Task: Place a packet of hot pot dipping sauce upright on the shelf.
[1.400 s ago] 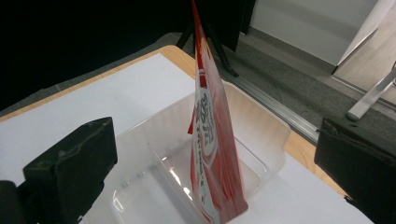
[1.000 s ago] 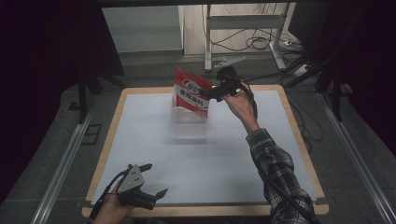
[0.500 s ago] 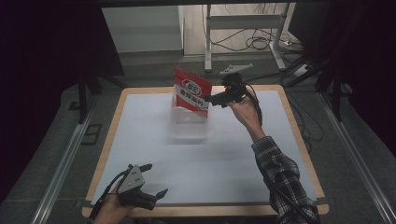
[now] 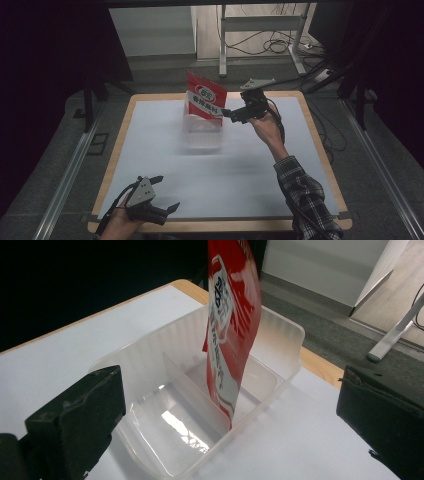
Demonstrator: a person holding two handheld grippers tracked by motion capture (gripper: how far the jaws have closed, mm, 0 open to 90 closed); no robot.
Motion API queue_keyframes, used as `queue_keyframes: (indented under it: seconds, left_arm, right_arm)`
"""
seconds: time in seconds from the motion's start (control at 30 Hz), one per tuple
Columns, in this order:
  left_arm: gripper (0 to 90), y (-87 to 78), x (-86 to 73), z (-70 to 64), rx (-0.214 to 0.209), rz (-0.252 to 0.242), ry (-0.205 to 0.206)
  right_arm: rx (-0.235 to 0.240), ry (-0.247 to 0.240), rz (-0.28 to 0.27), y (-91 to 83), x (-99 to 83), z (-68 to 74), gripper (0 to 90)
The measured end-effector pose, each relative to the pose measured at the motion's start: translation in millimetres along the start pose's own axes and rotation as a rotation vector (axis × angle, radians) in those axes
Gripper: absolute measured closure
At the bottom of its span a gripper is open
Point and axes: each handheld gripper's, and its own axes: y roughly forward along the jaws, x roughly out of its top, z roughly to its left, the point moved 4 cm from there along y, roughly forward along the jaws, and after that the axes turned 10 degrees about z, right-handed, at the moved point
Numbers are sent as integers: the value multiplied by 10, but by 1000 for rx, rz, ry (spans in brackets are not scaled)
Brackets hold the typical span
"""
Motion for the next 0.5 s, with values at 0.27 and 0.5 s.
queue_keyframes:
  seconds: [0.27, 0.5]
  left_arm:
    - [22, 1, 1, 0, -2, -1, 1]
    - [22, 3, 1, -2, -1, 1, 4]
  right_arm:
    - [2, 0, -3, -41, -137, 34, 0]
    - [-9, -3, 2, -81, -266, 60, 0]
